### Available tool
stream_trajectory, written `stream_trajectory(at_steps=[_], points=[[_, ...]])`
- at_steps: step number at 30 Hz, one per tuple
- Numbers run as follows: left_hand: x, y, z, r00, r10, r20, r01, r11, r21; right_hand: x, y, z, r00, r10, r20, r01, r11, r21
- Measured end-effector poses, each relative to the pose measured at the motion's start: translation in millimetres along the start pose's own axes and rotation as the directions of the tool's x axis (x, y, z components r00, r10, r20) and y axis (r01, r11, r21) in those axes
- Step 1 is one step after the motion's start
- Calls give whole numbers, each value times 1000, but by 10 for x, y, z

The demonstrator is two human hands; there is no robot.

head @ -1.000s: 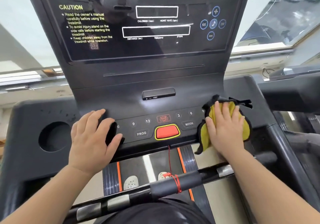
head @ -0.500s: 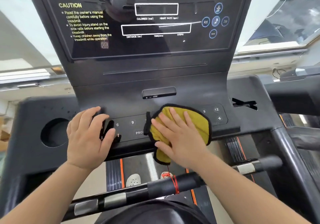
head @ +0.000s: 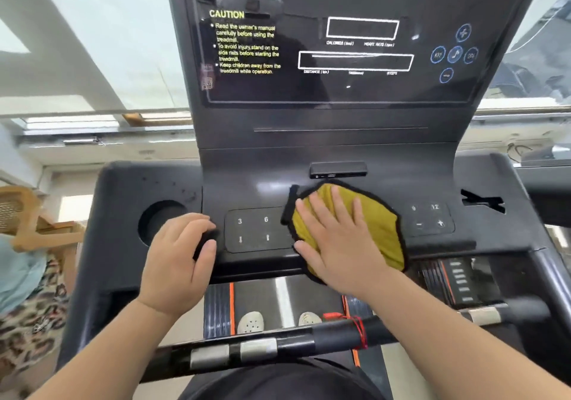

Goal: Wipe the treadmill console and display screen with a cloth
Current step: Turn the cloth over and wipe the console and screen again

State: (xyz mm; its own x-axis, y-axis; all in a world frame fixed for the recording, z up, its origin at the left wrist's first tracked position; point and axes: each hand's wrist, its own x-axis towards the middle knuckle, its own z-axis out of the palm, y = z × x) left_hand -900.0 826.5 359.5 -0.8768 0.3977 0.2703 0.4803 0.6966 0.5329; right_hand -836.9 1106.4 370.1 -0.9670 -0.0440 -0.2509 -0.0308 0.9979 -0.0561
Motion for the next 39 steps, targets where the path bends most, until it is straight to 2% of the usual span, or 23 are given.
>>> stream_trajectory(at_steps=[3, 6, 8, 10, 12, 14, 16, 19, 22, 25, 28, 32, 35, 39], points=[[-9, -120, -61, 999, 44, 24, -44, 999, -9, 115, -527, 9, 985, -169, 20, 169, 985, -16], [75, -269, -142, 999, 40, 20, -40, 999, -2, 207, -984, 29, 933, -359, 40, 360, 933, -21], [155, -374, -192, 999, 22, 24, -23, 999, 27, 255, -1072, 15, 908, -416, 41, 417, 908, -27], [252, -468, -235, 999, 0, 38, -2, 999, 45, 299, -970, 8, 936, -351, -1, 351, 936, -22], [337, -537, -259, 998, -26, 49, 23, 999, 44, 344, -777, 26, 990, -133, -51, 133, 991, -3], [404, -572, -277, 998, -45, 49, 43, 999, 34, 365, -650, 12, 990, 110, -86, -108, 994, 31], [450, -578, -286, 998, -45, 50, 43, 999, 26, 398, -671, -2, 977, 194, -86, -191, 980, 46], [509, -585, -281, 999, -28, 47, 28, 1000, -6, 497, -912, -45, 990, 105, -91, -101, 994, 49], [587, -570, -266, 998, -45, 46, 49, 996, -77, 637, -1126, -53, 986, -148, -82, 149, 989, -3], [695, -551, -284, 996, -84, 18, 85, 985, -149, 801, -1163, -99, 935, -349, -58, 348, 937, -36], [887, -502, -355, 997, -75, -24, 68, 976, -209, 986, -1079, -199, 934, -333, -132, 328, 943, -57], [1176, -395, -447, 995, -59, -82, 34, 960, -277, 1182, -1044, -327, 925, -312, -218, 278, 945, -175], [1339, -329, -485, 986, -78, -146, 32, 955, -295, 1333, -1058, -476, 910, -258, -325, 184, 953, -240], [1435, -248, -498, 986, -32, -167, -22, 950, -312, 1489, -986, -674, 851, -144, -506, 53, 980, -190]])
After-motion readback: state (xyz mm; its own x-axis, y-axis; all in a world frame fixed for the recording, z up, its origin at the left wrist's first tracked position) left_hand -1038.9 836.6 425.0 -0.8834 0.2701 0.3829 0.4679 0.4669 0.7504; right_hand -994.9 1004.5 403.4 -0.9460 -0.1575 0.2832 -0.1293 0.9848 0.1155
